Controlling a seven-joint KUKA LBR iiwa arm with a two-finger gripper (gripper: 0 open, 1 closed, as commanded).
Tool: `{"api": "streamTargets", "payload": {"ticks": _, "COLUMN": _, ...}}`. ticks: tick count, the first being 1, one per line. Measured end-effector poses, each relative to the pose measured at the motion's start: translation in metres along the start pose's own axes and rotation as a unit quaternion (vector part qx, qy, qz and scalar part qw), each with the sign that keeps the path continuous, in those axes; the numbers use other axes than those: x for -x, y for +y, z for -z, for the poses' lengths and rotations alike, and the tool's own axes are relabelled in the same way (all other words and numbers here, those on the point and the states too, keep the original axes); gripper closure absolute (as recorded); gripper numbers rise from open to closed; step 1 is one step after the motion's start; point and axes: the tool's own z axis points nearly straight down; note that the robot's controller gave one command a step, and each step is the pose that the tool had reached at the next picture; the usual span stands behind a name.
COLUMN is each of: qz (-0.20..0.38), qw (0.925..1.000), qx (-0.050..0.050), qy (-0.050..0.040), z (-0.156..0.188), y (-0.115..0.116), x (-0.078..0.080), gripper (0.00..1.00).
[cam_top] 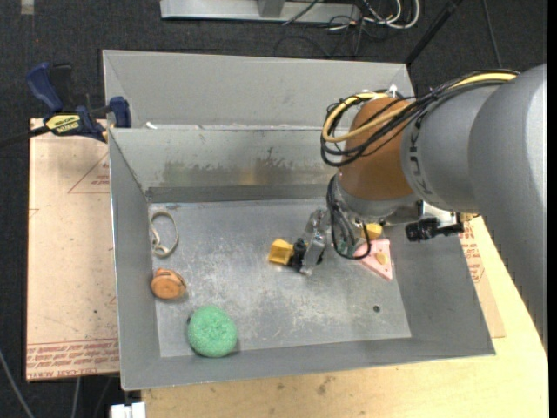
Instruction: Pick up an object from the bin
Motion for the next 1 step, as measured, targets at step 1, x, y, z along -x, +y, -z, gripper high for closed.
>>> {"api": "streamTargets", "payload": {"ticks": 1, "qz": 0.000, "qw": 1.0000, "qx": -0.001, "qy": 0.0028, "z": 0.0197, "y": -0.0010, "x": -0.0018, "gripper": 1.00}}
